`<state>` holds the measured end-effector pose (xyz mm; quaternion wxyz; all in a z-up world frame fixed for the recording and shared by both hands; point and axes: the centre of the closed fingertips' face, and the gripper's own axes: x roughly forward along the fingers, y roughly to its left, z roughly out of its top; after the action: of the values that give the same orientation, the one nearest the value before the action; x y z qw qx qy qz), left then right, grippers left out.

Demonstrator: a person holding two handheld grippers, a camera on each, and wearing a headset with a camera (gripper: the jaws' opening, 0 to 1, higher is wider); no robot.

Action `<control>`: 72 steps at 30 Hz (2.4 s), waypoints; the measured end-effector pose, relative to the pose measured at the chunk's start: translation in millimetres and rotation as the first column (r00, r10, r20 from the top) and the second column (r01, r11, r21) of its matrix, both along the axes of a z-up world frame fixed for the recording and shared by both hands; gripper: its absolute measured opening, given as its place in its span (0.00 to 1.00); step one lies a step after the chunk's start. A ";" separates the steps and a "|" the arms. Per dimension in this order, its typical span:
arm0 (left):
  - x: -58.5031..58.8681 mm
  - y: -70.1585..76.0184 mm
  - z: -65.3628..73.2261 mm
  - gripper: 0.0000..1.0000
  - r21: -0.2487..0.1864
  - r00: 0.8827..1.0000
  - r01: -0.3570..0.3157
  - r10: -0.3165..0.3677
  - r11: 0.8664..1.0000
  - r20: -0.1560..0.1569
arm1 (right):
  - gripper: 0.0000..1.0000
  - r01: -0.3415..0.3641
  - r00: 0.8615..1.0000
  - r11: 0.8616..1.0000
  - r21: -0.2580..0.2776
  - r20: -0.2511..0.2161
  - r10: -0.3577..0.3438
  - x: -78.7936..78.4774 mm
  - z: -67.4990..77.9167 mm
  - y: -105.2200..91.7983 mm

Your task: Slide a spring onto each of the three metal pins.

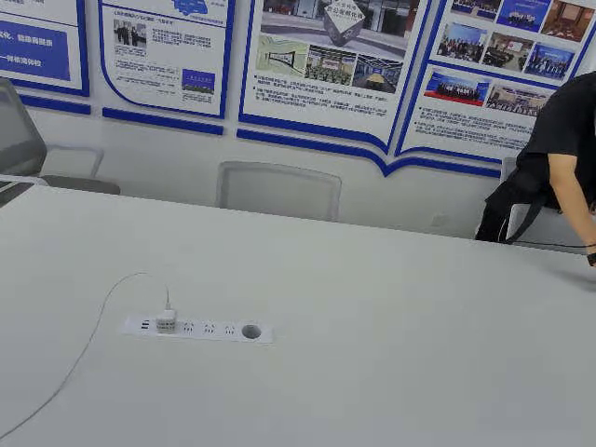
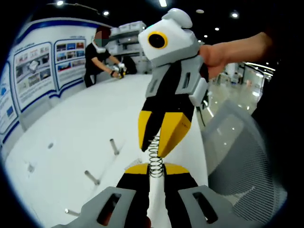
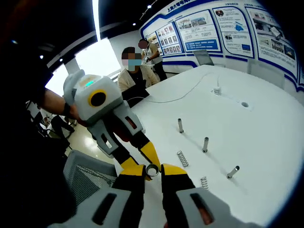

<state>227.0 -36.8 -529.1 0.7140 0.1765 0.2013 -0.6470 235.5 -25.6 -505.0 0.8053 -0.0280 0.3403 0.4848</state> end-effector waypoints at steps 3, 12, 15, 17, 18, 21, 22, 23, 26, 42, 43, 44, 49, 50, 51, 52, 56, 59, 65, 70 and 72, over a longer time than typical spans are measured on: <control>-0.2 -1.3 2.7 0.10 -0.006 1.000 0.009 -0.009 1.000 0.008 | 0.17 -0.045 0.999 0.998 -0.032 0.008 0.046 -0.7 2.6 -3.9; -3.4 -3.7 9.7 0.10 -0.018 0.999 0.036 -0.035 0.999 0.020 | 0.19 -0.199 0.978 0.973 -0.114 0.033 0.204 -5.4 14.2 -8.0; -4.9 -4.7 11.3 0.10 -0.018 0.999 0.045 -0.045 0.999 0.023 | 0.19 -0.244 0.968 0.960 -0.140 0.029 0.251 -8.4 15.2 -6.5; -5.4 -5.5 13.0 0.10 -0.021 0.998 0.051 -0.050 0.998 0.026 | 0.19 -0.274 0.959 0.948 -0.162 0.029 0.282 -10.1 14.8 -5.4; -5.5 -5.8 13.6 0.10 -0.022 0.998 0.052 -0.051 0.998 0.027 | 0.19 -0.280 0.957 0.945 -0.167 0.029 0.289 -10.5 14.9 -4.9; -5.8 -6.6 16.3 0.10 -0.026 0.998 0.057 -0.056 0.998 0.032 | 0.19 -0.300 0.950 0.937 -0.181 0.028 0.310 -10.6 14.7 -4.3; -6.1 -7.0 17.4 0.10 -0.028 0.998 0.059 -0.058 0.998 0.033 | 0.19 -0.306 0.948 0.934 -0.184 0.029 0.317 -10.5 14.9 -3.9; -6.3 -7.1 17.8 0.10 -0.028 0.998 0.061 -0.060 0.998 0.035 | 0.19 -0.311 0.947 0.933 -0.184 0.029 0.321 -10.6 15.1 -3.6; -6.7 -7.4 19.7 0.10 -0.030 0.997 0.067 -0.066 0.997 0.041 | 0.19 -0.328 0.941 0.925 -0.191 0.026 0.339 -12.0 15.1 -2.1; -14.1 -11.2 21.7 0.10 -0.032 0.995 0.100 -0.099 0.995 0.035 | 0.15 -0.391 0.915 0.893 -0.223 0.007 0.403 -23.8 4.6 0.1; -14.5 -11.1 20.3 0.10 -0.025 0.994 0.104 -0.103 0.994 0.038 | 0.15 -0.393 0.914 0.892 -0.223 0.007 0.405 -24.1 4.3 -0.1; -15.0 -11.0 19.8 0.10 -0.024 0.994 0.106 -0.105 0.994 0.039 | 0.14 -0.397 0.913 0.890 -0.224 0.006 0.408 -24.5 3.8 -0.5; -17.6 -10.4 18.7 0.10 -0.024 0.993 0.114 -0.113 0.993 0.030 | 0.13 -0.406 0.909 0.887 -0.219 -0.003 0.416 -27.7 2.7 0.2; -18.2 -10.6 18.1 0.10 -0.023 0.993 0.117 -0.116 0.993 0.029 | 0.13 -0.409 0.908 0.885 -0.221 -0.006 0.418 -28.2 2.3 0.3; -18.6 -10.7 17.7 0.10 -0.022 0.993 0.118 -0.118 0.993 0.028 | 0.13 -0.410 0.908 0.884 -0.223 -0.008 0.419 -28.6 1.9 0.3; -19.0 -10.8 17.0 0.10 -0.019 0.992 0.122 -0.121 0.992 0.028 | 0.13 -0.411 0.908 0.883 -0.224 -0.013 0.419 -28.9 1.3 0.2; -20.7 -10.6 14.3 0.10 -0.012 0.992 0.128 -0.127 0.992 0.022 | 0.12 -0.413 0.908 0.882 -0.227 -0.024 0.419 -29.8 -2.0 0.2; -22.6 -9.7 13.0 0.10 -0.007 0.991 0.132 -0.132 0.991 0.017 | 0.12 -0.416 0.907 0.881 -0.227 -0.031 0.420 -31.6 -3.2 1.3; -22.5 -5.4 8.7 0.10 0.002 0.992 0.123 -0.123 0.992 0.007 | 0.12 -0.421 0.904 0.876 -0.234 -0.033 0.426 -31.7 -7.2 5.2; -20.4 0.7 5.6 0.11 -0.010 0.996 0.087 -0.088 0.996 -0.019 | 0.12 -0.427 0.901 0.872 -0.237 -0.036 0.432 -30.1 -9.7 10.4; -19.8 3.6 5.0 0.11 -0.013 0.997 0.076 -0.076 0.997 -0.022 | 0.12 -0.429 0.901 0.872 -0.235 -0.036 0.433 -29.0 -10.6 12.7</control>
<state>207.2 -33.2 -524.1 0.6876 0.1726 0.1986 -0.6767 206.5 -12.9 -515.6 0.6707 -0.2033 0.3737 0.6075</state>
